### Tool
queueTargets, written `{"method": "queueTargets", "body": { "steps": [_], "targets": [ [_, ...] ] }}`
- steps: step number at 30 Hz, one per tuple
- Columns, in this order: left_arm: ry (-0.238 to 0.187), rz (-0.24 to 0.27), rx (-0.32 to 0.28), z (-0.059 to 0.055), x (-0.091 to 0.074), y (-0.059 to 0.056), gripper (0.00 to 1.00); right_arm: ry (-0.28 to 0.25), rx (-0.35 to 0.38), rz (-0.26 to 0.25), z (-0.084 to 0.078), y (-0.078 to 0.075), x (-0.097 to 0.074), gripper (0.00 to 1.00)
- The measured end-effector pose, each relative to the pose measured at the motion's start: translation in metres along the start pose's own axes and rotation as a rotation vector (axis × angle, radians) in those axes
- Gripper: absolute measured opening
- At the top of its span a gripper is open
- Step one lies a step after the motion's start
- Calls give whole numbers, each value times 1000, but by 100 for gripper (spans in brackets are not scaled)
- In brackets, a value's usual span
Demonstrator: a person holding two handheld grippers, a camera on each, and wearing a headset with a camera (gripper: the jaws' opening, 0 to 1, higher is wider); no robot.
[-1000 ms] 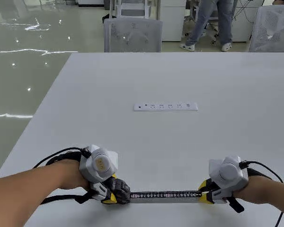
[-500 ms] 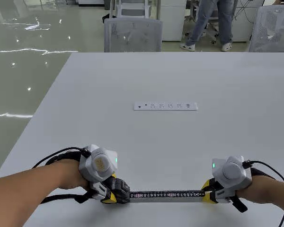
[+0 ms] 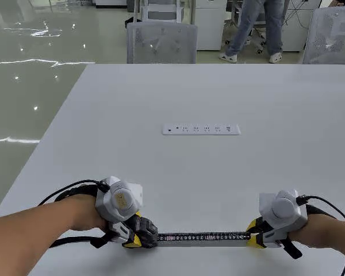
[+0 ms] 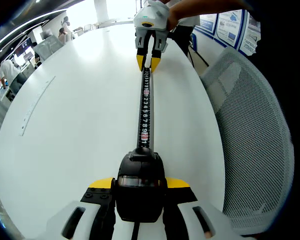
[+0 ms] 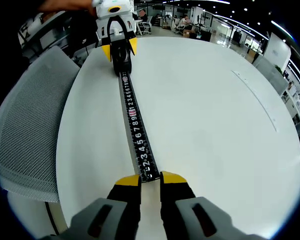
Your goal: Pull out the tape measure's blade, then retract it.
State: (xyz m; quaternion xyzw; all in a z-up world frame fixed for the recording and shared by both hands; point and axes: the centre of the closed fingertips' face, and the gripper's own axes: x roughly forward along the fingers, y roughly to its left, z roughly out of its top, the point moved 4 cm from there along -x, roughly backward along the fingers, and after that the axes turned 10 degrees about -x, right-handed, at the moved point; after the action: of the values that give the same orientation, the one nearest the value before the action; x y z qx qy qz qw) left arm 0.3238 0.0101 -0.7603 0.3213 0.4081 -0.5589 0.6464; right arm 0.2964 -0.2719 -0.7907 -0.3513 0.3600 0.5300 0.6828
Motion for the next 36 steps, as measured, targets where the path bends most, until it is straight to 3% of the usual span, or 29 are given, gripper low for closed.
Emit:
{"method": "queueTargets", "body": {
  "steps": [6,9,19,31,36],
  "targets": [
    [-9,1,-8,0,0,0,33,-1,-23,-11,0,0,1,13],
    [-22,1,-19,0,0,2,33,-13,25,-9,1,-5,-2,13],
    [-30,-12,-14,1,0,2,33,10,40,18,-2,-1,1,13],
    [-33,-7,-25,2,1,2,33,-10,73,20,-3,5,0,15],
    [-31,0,-36,3,2,2,33,-17,73,17,0,6,0,25]
  ]
}}
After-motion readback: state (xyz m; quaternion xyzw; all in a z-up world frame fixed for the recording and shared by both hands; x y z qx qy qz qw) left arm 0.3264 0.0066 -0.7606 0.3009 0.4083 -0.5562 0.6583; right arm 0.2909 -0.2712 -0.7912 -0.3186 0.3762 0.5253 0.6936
